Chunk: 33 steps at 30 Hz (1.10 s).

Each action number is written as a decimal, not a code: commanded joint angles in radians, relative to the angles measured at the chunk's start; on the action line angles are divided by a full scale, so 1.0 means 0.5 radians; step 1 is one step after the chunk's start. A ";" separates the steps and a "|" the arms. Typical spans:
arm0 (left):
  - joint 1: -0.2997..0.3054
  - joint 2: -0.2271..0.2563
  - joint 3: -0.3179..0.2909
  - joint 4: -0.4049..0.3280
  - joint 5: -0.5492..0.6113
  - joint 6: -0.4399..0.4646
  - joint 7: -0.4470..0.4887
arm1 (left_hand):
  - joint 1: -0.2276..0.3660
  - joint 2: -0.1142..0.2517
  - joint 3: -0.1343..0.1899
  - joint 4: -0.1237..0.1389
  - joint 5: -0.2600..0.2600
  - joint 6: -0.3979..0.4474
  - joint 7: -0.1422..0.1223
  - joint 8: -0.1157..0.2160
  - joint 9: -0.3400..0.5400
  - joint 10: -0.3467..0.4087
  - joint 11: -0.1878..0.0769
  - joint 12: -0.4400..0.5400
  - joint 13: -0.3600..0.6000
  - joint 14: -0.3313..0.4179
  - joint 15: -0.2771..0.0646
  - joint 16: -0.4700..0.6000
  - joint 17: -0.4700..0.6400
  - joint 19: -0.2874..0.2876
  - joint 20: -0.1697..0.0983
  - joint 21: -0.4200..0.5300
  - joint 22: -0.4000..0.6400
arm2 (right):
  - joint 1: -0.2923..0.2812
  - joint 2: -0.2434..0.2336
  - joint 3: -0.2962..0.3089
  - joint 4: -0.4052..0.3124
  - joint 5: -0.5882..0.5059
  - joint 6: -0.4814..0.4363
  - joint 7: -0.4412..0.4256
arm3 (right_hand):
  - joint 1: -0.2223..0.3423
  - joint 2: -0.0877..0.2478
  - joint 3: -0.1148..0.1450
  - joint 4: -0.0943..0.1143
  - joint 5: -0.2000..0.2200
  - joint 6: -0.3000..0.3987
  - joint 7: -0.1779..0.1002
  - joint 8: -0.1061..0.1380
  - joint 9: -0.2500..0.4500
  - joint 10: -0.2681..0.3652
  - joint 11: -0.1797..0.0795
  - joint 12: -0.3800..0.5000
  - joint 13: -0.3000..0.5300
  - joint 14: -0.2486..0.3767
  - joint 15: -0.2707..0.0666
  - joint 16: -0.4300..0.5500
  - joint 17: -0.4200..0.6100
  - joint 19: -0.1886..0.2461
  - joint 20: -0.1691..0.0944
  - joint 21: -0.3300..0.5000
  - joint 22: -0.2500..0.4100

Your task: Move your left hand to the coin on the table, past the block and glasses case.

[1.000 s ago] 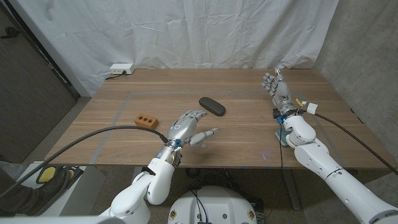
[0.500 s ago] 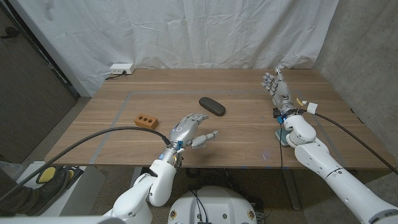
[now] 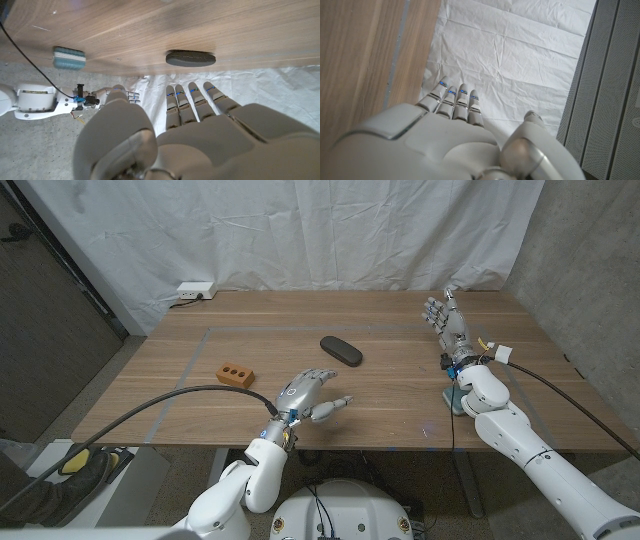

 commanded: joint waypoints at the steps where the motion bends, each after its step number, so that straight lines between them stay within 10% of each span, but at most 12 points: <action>1: -0.013 -0.010 0.048 0.010 0.012 0.089 -0.038 | 0.019 0.003 0.002 -0.010 0.009 0.020 -0.003 0.003 0.006 0.023 0.005 0.001 0.011 0.021 -0.087 -0.002 0.009 0.020 -0.106 -0.003 0.003 | 0.000 0.006 0.001 0.020 0.013 0.010 0.010 | 0.019 0.009 -0.009 0.001 0.008 0.013 0.005 0.003 0.009 0.012 -0.003 -0.005 0.003 0.016 -0.003 -0.002 0.009 0.019 -0.001 -0.002 0.003; 33: -0.041 0.033 0.098 0.004 -0.059 0.173 -0.070 | 0.039 0.014 -0.001 -0.016 0.011 0.049 -0.002 -0.003 0.006 0.047 0.002 -0.004 0.011 0.035 -0.084 -0.005 0.010 0.025 -0.109 -0.006 0.004 | -0.055 -0.009 0.011 -0.030 0.009 0.010 -0.016 | 0.022 0.013 -0.014 -0.003 0.007 0.011 0.003 -0.002 0.009 0.015 0.000 -0.005 0.003 0.017 0.001 -0.004 0.009 0.028 -0.001 -0.020 0.004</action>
